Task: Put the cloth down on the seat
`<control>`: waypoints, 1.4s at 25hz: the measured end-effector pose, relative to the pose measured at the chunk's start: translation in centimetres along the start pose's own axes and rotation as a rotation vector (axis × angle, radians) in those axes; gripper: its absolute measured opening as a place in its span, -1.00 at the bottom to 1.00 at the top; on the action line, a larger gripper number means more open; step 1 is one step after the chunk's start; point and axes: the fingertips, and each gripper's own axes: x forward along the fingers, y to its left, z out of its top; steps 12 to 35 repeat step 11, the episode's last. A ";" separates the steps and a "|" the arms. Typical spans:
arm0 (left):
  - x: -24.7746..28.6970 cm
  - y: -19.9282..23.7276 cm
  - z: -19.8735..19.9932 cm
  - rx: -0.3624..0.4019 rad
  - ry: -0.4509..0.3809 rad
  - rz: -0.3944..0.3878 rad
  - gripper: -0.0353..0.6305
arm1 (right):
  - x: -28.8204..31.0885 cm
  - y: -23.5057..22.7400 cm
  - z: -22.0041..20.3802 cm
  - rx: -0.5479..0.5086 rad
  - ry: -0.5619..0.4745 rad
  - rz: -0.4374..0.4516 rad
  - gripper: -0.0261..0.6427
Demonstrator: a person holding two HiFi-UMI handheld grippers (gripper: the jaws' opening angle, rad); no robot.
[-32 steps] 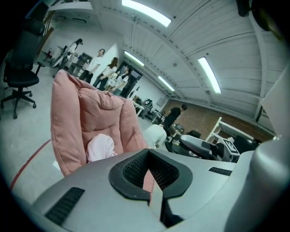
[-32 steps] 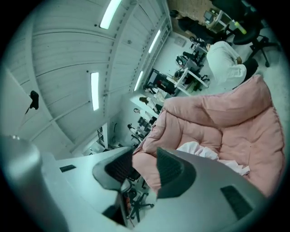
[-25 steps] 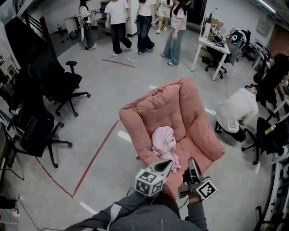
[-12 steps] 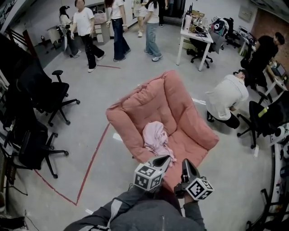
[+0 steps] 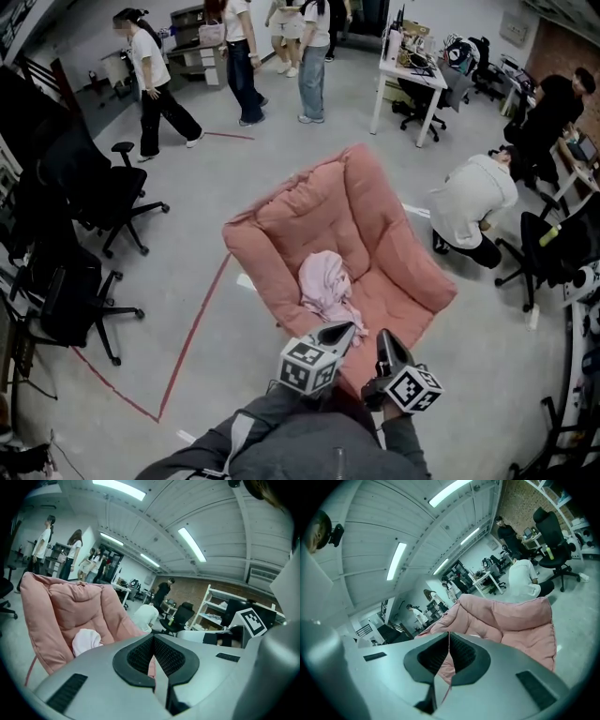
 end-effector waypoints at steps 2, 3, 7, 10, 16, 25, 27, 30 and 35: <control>-0.2 0.6 0.2 -0.011 -0.009 0.015 -0.87 | 0.5 0.3 -0.1 -0.006 0.015 0.012 -0.88; -0.2 0.8 0.4 -0.017 -0.012 0.021 -0.87 | 0.8 0.4 -0.1 -0.008 0.022 0.017 -0.88; -0.3 1.1 0.5 -0.029 -0.014 0.038 -0.87 | 1.2 0.8 -0.3 -0.011 0.047 0.032 -0.88; -0.5 1.4 0.0 -0.031 -0.012 0.039 -0.87 | 1.4 0.9 -0.9 -0.001 0.055 0.037 -0.88; -0.6 1.5 -0.1 -0.032 -0.011 0.039 -0.87 | 1.4 1.0 -1.1 0.003 0.057 0.038 -0.88; -0.6 1.5 -0.1 -0.032 -0.011 0.039 -0.87 | 1.4 1.0 -1.1 0.003 0.057 0.038 -0.88; -0.6 1.5 -0.1 -0.032 -0.011 0.039 -0.87 | 1.4 1.0 -1.1 0.003 0.057 0.038 -0.88; -0.6 1.5 -0.1 -0.032 -0.011 0.039 -0.87 | 1.4 1.0 -1.1 0.003 0.057 0.038 -0.88; -0.6 1.5 -0.1 -0.032 -0.011 0.039 -0.87 | 1.4 1.0 -1.1 0.003 0.057 0.038 -0.88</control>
